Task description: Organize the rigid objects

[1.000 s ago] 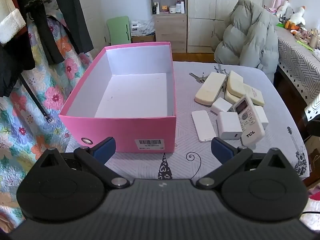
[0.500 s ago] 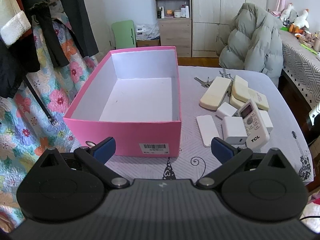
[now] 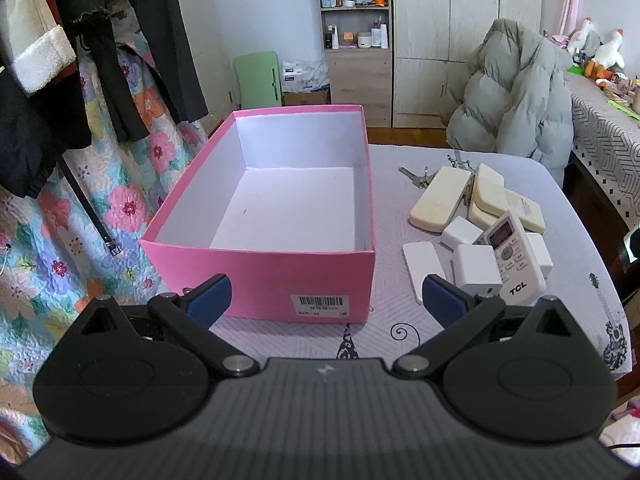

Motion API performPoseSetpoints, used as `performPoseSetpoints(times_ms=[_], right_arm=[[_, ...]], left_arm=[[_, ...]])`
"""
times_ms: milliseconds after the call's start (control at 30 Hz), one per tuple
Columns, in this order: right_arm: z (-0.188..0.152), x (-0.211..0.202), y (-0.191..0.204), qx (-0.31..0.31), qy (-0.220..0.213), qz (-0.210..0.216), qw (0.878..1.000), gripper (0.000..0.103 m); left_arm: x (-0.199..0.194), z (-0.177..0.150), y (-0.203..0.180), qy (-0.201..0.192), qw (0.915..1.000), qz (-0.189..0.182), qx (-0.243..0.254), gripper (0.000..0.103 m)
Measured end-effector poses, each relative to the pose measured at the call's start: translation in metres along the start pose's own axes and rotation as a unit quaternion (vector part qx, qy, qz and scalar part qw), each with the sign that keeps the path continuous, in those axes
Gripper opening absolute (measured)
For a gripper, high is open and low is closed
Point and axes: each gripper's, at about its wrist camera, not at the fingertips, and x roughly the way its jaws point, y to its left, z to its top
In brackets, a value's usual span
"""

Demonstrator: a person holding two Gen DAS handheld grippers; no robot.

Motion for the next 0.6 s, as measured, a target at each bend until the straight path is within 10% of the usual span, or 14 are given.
performPoseSetpoints(times_ms=[600], right_arm=[[-0.002,0.006,0.006,0.000,0.013,-0.001,1.000,0.103]], left_arm=[[-0.008,0.001,0.007,-0.011,0.9999,-0.001,-0.009,0.103]])
